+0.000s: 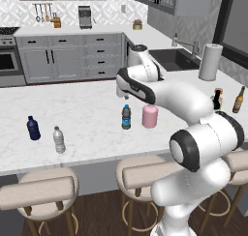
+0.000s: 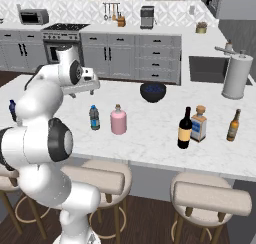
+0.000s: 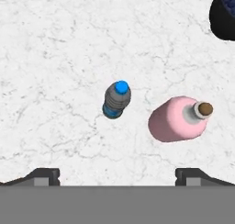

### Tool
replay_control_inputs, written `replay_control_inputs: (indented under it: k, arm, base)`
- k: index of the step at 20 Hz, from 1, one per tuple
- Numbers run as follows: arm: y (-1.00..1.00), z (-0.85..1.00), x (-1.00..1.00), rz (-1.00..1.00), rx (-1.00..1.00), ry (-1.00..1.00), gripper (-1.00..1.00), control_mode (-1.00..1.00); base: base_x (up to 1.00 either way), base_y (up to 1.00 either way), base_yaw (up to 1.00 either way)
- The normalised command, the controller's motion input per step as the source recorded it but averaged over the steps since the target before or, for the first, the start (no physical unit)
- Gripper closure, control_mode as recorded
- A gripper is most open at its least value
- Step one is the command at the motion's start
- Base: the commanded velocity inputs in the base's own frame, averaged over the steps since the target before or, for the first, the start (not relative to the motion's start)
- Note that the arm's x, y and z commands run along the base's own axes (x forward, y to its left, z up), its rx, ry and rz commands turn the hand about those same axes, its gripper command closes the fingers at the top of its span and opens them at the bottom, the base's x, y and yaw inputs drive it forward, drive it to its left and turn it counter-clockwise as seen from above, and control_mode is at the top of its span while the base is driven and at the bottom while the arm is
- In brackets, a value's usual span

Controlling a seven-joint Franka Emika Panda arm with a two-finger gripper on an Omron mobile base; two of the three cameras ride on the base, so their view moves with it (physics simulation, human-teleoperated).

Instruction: Move the plastic bottles in the middle to the plastics group, and the glass bottles in the middle to the glass group.

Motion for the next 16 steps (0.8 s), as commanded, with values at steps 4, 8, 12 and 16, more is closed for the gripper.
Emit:
replay_control_inputs:
  k: [4, 8, 12, 16]
  arm:
    - [0.40, -0.39, 0.72, -0.17, 0.00, 0.11, -1.00, -1.00]
    - [0.00, -0.65, 0.70, -0.10, 0.07, 0.03, -1.00, -1.00]
    - [-0.06, -0.39, 0.81, -0.18, 0.05, 0.00, -1.00, -1.00]
    - [-0.32, -0.05, 0.21, -0.16, 0.02, 0.00, -1.00, -1.00]
  base:
    - [0.00, 0.00, 0.00]
    - [0.00, 0.00, 0.00]
    - [0.00, 0.00, 0.00]
    - [0.00, 0.00, 0.00]
